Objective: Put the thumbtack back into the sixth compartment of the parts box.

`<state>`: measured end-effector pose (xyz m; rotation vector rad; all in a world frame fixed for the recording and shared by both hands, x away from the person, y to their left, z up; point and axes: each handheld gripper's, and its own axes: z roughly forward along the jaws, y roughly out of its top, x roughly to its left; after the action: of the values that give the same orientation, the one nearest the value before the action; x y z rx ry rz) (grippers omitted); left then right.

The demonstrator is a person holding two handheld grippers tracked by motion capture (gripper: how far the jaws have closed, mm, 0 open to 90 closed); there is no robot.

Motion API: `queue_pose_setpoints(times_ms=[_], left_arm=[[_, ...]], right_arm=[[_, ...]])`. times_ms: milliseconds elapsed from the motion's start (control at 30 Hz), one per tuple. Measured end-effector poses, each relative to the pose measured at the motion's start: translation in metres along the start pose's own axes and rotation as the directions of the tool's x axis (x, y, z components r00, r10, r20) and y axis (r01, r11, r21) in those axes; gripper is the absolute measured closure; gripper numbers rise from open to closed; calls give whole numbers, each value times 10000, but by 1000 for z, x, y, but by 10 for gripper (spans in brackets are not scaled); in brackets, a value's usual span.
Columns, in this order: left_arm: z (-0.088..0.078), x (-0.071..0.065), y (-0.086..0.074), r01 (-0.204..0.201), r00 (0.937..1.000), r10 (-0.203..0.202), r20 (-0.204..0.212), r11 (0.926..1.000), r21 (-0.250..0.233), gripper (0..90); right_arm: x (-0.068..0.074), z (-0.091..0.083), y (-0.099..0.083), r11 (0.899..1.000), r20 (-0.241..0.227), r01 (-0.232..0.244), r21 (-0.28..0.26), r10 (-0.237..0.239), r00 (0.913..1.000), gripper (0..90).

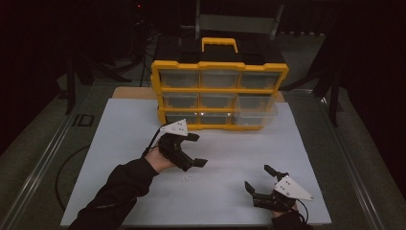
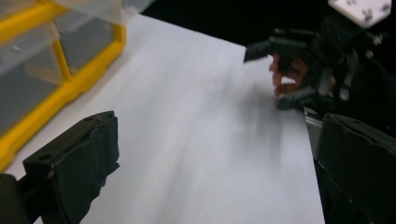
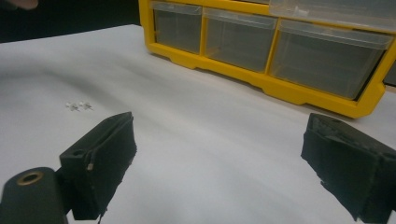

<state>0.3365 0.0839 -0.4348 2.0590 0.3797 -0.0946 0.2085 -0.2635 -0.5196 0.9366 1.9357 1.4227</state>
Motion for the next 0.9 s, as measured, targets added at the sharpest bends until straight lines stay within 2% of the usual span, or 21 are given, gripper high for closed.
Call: queue_pose_setpoints(times_ms=[100, 133, 267, 433, 500, 567, 767, 867, 900], left_arm=[[0, 0, -4, 32, 10000, -32, 8, 10000, 62, 3], [0, -1, -16, 43, 10000, -43, -4, 9996, 291, 3], [0, 1, -27, 154, 9999, -154, 6, 9990, 415, 7], [-1, 3, -45, 244, 9996, -236, -130, 9975, 657, 26], [-1, 3, -45, 244, 9996, -236, -130, 9975, 657, 31], [-1, 5, -54, 339, 9990, -315, -329, 9967, 743, 46], [-1, 9, -71, 538, 9971, -483, -590, 9940, 956, 142], [-1, 11, -77, 581, 9974, -533, -489, 9930, 1033, 198], [0, 11, -79, 537, 9978, -490, -448, 9926, 1091, 255]], right_arm=[[0, 0, 0, 10000, -1, -13, 10, 13, 10000, 97], [0, 0, 0, 10000, -9, -21, 20, 21, 10000, 97], [0, 1, 0, 10000, -24, 12, 22, -12, 10000, 97], [0, 1, -1, 10000, -43, 7, 63, -6, 10000, 97], [0, 1, -1, 10000, -45, 30, 68, -30, 10000, 97], [0, 1, -1, 10000, -38, 49, 66, -49, 10000, 97], [0, 1, -1, 10000, -32, 21, 74, -20, 10000, 97], [0, 1, -1, 10000, -36, 57, 80, -57, 10000, 97], [1, 1, -1, 9999, -36, 49, 88, -49, 10000, 97]])
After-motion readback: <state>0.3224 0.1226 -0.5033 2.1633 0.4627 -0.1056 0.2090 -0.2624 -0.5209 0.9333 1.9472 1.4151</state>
